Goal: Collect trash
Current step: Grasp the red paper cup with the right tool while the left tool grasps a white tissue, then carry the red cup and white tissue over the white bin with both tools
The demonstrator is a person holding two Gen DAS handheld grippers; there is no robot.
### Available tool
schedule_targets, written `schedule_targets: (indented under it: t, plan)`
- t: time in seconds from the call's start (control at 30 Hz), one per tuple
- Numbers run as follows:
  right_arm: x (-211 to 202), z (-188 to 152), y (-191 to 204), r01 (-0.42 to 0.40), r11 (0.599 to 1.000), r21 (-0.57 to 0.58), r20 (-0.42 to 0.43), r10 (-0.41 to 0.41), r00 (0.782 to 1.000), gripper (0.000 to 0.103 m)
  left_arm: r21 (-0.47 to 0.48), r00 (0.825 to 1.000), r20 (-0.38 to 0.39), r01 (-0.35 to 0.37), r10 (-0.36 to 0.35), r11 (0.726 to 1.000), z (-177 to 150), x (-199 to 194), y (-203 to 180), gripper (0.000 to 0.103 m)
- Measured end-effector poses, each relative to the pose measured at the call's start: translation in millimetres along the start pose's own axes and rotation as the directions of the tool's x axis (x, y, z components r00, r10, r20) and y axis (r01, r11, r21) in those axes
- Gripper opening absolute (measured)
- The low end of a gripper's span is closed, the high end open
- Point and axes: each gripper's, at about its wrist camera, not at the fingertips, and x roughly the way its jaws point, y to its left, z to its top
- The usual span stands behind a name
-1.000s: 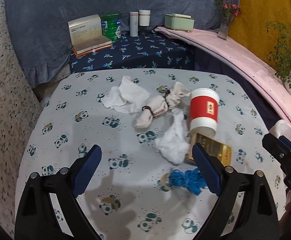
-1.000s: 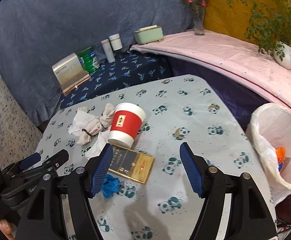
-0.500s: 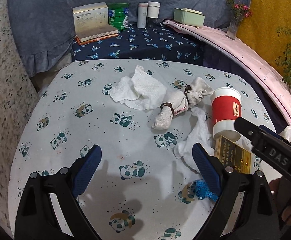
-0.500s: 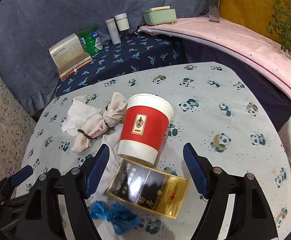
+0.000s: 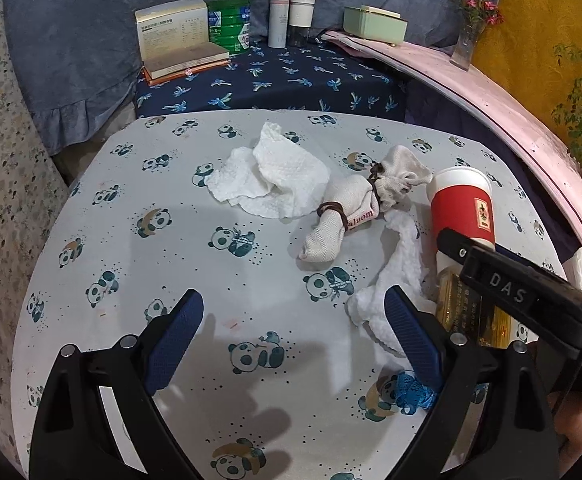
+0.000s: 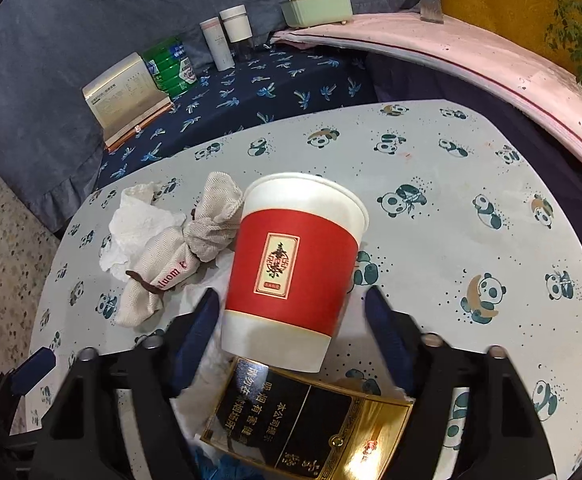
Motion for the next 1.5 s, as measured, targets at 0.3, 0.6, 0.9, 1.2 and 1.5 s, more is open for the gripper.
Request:
schedule_targets:
  t: [0.3, 0.6, 0.9, 1.2, 1.5]
  plan:
    - [-40, -7, -23, 0.049, 0.999, 0.02, 0.1, -0.051, 0.994, 0.058, 0.028, 0.997, -0.037, 0.063, -0.062, 0.998, 6, 11, -28, 0.088]
    - [-67, -17, -64, 0.076, 0.993, 0.094, 0.134, -0.088, 0.987, 0.058, 0.065, 0.995, -0.069, 0.074, -0.069, 0.995, 13, 39, -60, 0.086]
    - [-81, -26, -82, 0.078, 0.989, 0.126, 0.142, -0.095, 0.985, 0.058, 0.025, 0.988, -0.124, 0.101, -0.097, 0.995, 9, 53, -57, 0.037]
    - [-103, -38, -83, 0.065, 0.99, 0.122, 0.161, -0.085, 0.983, 0.058, 0.03, 0.991, -0.089, 0.104, -0.101, 0.994, 8, 24, -61, 0.012]
    - [-147, -47, -91, 0.044, 0.99, 0.131, 0.215, -0.071, 0.974, 0.058, 0.073, 0.992, -0.011, 0.128, -0.128, 0.989, 19, -29, -91, 0.012]
